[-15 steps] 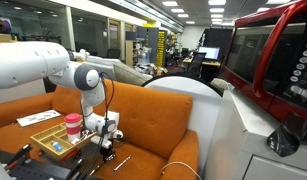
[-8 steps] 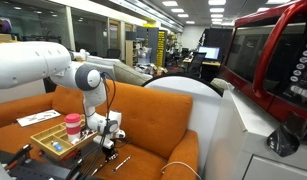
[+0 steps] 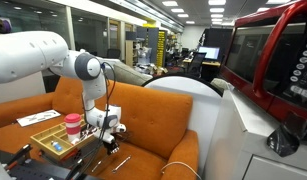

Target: Put the spoon and wrench on the couch in the wooden rack

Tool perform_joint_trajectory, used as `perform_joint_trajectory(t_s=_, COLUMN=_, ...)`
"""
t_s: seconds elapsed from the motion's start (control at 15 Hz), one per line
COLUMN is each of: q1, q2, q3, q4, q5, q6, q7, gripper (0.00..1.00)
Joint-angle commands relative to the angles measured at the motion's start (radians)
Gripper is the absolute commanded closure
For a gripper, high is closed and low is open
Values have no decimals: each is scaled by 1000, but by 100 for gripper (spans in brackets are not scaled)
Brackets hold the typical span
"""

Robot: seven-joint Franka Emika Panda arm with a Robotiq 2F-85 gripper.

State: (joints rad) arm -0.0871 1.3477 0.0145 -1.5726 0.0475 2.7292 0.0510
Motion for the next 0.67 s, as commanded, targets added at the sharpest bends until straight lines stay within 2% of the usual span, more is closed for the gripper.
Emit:
perform_joint_trajectory(t_s=0.0, q1=-11, q2=-105, q3=10, q4=-146, q5=6, q6=61, q7=-33, gripper=98)
perform_joint_trajectory(t_s=0.33, q1=7, q2=-269, q3=14, q4=-322, q5=1, q6=156, q7=-34, gripper=98)
perform_joint_trajectory(t_s=0.6, q1=21, q2=-412, q3=43, q4=-439, q5=-8, q6=219, q7=-50, gripper=98)
